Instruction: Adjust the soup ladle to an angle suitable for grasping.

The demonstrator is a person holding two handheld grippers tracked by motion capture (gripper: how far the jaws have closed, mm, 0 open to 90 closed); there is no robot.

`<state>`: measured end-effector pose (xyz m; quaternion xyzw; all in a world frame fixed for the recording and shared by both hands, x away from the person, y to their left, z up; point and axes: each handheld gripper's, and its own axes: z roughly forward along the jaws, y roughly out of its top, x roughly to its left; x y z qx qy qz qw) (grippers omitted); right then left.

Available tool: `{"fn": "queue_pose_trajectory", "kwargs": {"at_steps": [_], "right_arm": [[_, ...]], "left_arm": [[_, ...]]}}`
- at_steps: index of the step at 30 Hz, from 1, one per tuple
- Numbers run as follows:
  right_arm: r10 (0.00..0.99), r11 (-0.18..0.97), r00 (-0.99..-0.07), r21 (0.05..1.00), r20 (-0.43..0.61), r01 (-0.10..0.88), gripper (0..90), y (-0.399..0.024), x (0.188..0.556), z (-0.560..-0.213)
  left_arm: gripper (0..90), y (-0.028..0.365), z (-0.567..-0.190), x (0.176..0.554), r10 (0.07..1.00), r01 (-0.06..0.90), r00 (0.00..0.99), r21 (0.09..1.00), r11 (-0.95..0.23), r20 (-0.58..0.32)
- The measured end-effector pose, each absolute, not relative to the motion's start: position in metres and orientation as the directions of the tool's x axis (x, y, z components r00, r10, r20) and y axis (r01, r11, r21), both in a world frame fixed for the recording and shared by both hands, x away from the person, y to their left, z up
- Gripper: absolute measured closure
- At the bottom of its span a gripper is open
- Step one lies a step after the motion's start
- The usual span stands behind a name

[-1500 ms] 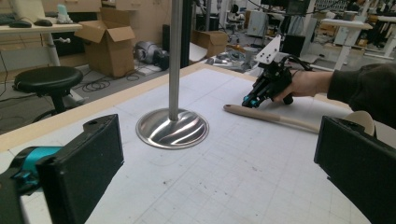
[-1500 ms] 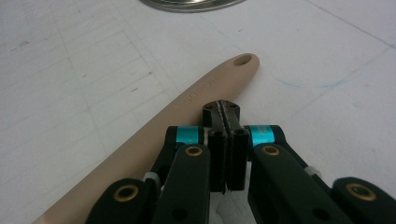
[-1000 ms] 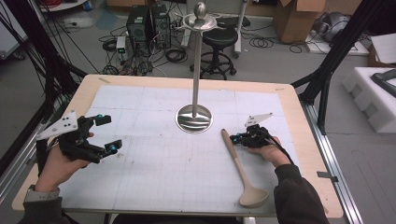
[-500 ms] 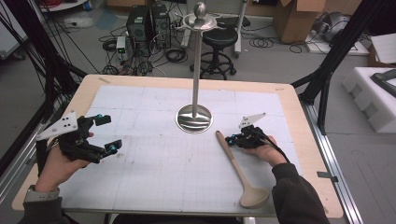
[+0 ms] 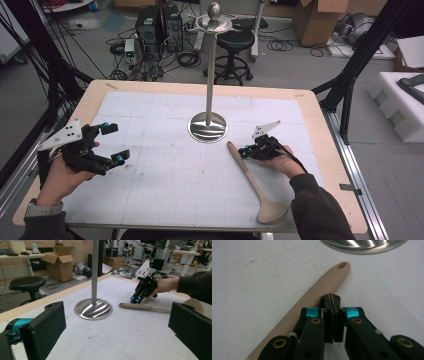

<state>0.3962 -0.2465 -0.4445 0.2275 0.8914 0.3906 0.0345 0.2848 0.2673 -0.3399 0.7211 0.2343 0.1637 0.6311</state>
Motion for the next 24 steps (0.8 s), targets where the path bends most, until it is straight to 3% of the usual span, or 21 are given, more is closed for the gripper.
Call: {"fn": "queue_pose_trajectory", "kwargs": {"at_steps": [24], "right_arm": [[0.363,0.624,-0.925,0.708,0.112,0.331,90.0,-0.226,0.39,-0.444]], "left_arm": [[1.8,0.267,-0.34,0.285,0.546,0.139,0.835,0.986,-0.094,-0.066]]}}
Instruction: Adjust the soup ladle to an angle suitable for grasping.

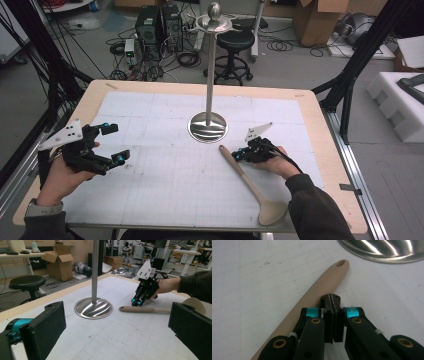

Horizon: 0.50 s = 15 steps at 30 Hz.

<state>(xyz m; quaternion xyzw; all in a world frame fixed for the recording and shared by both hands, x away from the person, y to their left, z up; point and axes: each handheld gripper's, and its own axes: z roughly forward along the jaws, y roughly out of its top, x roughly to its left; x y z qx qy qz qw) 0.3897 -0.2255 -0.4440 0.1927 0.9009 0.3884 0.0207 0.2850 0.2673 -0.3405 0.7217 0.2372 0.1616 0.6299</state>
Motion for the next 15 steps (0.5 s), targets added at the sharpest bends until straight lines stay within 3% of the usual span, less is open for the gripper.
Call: {"fn": "queue_pose_trajectory", "kwargs": {"at_steps": [15], "right_arm": [[0.308,0.662,-0.943,0.683,0.129,0.309,90.0,-0.207,0.387,-0.441]], "left_arm": [[1.8,0.268,-0.34,0.285,0.547,0.139,0.835,0.986,-0.097,-0.064]]}}
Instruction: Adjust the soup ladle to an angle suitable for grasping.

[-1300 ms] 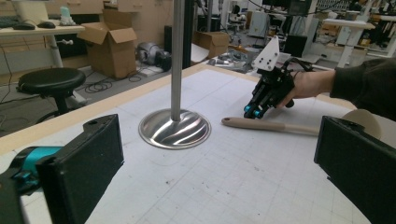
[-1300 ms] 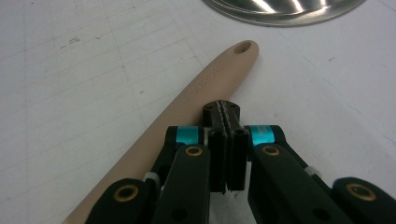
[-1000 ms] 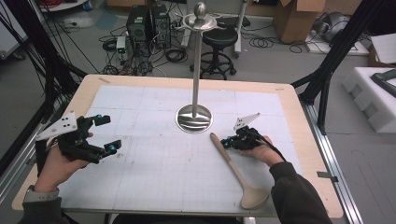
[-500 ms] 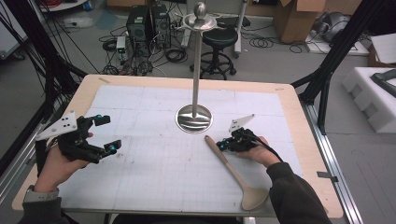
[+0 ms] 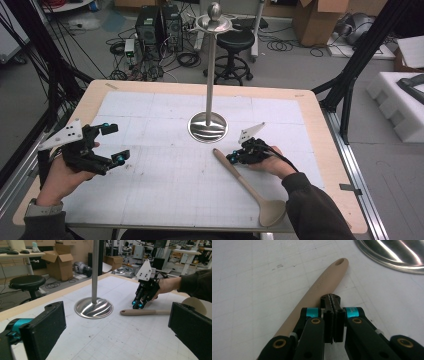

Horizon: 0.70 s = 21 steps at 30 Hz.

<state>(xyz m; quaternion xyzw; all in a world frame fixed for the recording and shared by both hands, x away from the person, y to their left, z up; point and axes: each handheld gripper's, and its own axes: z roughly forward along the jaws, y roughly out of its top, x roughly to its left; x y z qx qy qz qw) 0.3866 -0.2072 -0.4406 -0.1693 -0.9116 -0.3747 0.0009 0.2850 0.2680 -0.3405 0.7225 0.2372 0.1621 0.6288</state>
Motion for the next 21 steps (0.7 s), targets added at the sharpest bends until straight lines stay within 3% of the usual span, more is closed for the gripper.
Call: {"fn": "queue_pose_trajectory", "kwargs": {"at_steps": [21], "right_arm": [[0.231,0.691,-0.963,0.672,0.143,0.265,90.0,-0.181,0.38,-0.439]], "left_arm": [[1.8,0.269,-0.34,0.285,0.546,0.139,0.835,0.985,-0.097,-0.064]]}}
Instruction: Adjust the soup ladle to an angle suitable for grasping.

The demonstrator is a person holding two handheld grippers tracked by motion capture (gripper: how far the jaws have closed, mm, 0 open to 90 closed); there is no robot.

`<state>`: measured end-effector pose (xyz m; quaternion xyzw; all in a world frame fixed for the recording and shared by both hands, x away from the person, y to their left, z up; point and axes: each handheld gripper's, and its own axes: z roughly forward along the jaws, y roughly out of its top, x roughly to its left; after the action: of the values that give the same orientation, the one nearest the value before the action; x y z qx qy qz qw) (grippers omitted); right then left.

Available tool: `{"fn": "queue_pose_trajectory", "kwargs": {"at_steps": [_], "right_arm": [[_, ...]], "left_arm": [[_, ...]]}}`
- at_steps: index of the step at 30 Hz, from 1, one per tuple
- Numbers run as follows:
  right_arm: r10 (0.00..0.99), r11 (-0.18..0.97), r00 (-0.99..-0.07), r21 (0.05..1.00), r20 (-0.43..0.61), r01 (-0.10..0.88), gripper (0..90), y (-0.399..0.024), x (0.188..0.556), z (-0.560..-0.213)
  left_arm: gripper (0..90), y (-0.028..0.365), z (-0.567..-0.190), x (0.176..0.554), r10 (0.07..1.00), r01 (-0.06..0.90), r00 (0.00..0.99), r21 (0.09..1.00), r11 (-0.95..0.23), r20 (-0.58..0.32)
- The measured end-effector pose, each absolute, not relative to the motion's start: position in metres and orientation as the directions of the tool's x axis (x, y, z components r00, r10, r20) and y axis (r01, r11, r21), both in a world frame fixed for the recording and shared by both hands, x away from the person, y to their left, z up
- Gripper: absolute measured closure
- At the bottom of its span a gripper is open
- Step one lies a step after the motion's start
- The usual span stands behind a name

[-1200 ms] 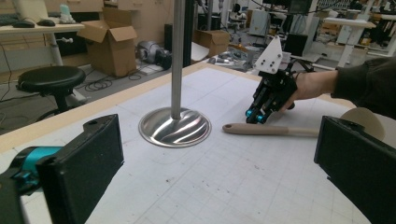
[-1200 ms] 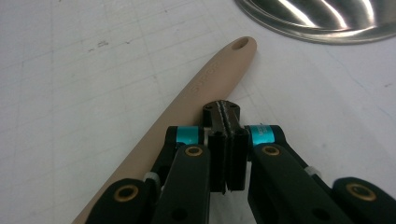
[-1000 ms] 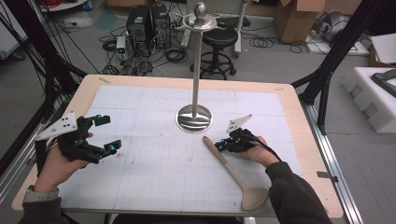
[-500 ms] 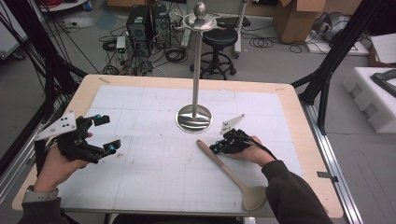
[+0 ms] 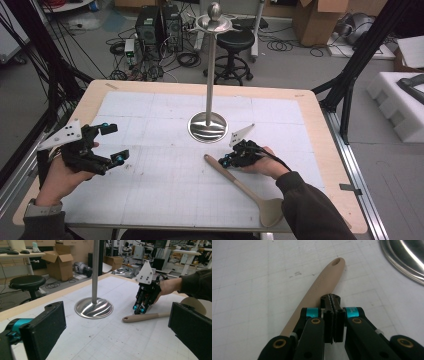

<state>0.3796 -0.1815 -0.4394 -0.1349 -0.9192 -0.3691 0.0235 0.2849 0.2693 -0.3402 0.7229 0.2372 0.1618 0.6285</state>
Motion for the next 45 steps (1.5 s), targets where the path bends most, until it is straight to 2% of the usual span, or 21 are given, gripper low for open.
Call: {"fn": "queue_pose_trajectory", "kwargs": {"at_steps": [22,34,40,43,45], "right_arm": [[0.076,0.734,-0.986,0.661,0.148,0.156,90.0,-0.14,0.363,-0.439],[0.044,0.745,-0.989,0.655,0.143,0.128,89.9,-0.129,0.356,-0.438],[0.143,0.714,-0.981,0.672,0.132,0.194,78.2,-0.139,0.36,-0.427],[0.194,0.69,-0.97,0.682,0.147,0.242,63.4,-0.146,0.36,-0.42],[0.225,0.685,-0.963,0.679,0.146,0.263,48.9,-0.149,0.359,-0.415]], "left_arm": [[1.8,0.271,-0.34,0.284,0.545,0.139,0.836,0.986,-0.095,-0.065],[1.8,0.271,-0.34,0.283,0.544,0.138,0.837,0.986,-0.097,-0.064],[1.8,0.273,-0.339,0.283,0.544,0.139,0.836,0.986,-0.091,-0.068],[1.8,0.274,-0.339,0.283,0.548,0.139,0.833,0.986,-0.089,-0.068],[1.8,0.275,-0.339,0.283,0.549,0.139,0.833,0.986,-0.089,-0.067]]}}
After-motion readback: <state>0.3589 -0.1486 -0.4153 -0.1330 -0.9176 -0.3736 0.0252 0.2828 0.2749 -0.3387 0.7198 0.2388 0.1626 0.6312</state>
